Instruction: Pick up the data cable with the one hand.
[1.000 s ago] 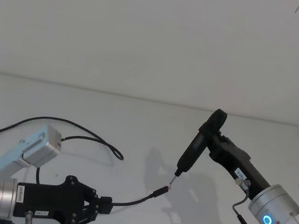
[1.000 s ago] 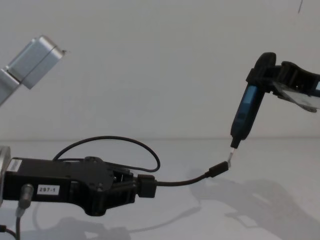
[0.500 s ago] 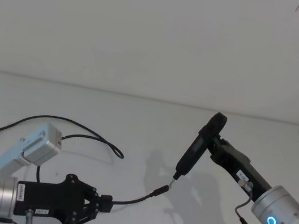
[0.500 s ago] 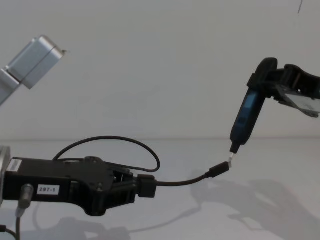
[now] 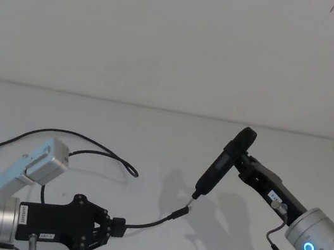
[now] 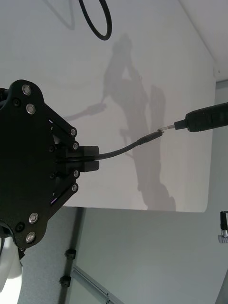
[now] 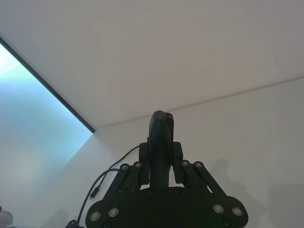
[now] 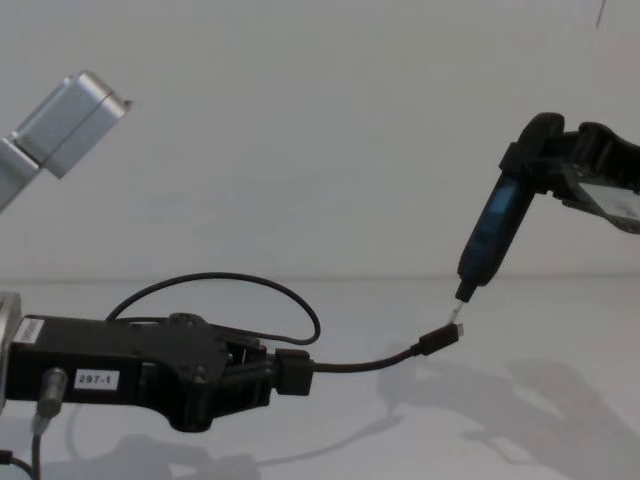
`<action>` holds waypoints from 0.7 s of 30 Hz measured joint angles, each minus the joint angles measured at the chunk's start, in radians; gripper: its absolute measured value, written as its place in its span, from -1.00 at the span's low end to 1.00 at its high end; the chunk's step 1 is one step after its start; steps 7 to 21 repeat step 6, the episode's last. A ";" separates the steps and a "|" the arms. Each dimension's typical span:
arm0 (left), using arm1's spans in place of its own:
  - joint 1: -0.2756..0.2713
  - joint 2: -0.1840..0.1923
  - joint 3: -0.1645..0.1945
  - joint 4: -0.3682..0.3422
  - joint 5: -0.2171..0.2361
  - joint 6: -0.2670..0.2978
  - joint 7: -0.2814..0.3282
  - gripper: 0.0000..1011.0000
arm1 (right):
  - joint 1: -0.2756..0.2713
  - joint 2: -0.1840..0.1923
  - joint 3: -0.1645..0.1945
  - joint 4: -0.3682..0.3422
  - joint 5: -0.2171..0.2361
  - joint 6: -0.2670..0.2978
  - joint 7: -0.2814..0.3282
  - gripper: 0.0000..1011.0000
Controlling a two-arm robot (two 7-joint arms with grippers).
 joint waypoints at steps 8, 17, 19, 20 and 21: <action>0.000 0.000 0.000 0.000 0.000 0.000 0.000 -0.88 | -0.001 0.003 0.001 -0.002 0.008 0.003 0.003 -0.45; 0.000 0.000 0.000 0.000 0.000 0.000 0.000 -0.88 | -0.001 0.003 0.001 -0.002 0.008 0.003 0.003 -0.45; 0.000 0.000 0.000 0.000 0.000 0.000 0.000 -0.88 | -0.001 0.003 0.001 -0.002 0.008 0.003 0.003 -0.45; 0.000 0.000 0.000 0.000 0.000 0.000 0.000 -0.88 | -0.001 0.003 0.001 -0.002 0.008 0.003 0.003 -0.45; 0.000 0.000 0.000 0.000 0.000 0.000 0.000 -0.88 | -0.001 0.003 0.001 -0.002 0.008 0.003 0.003 -0.45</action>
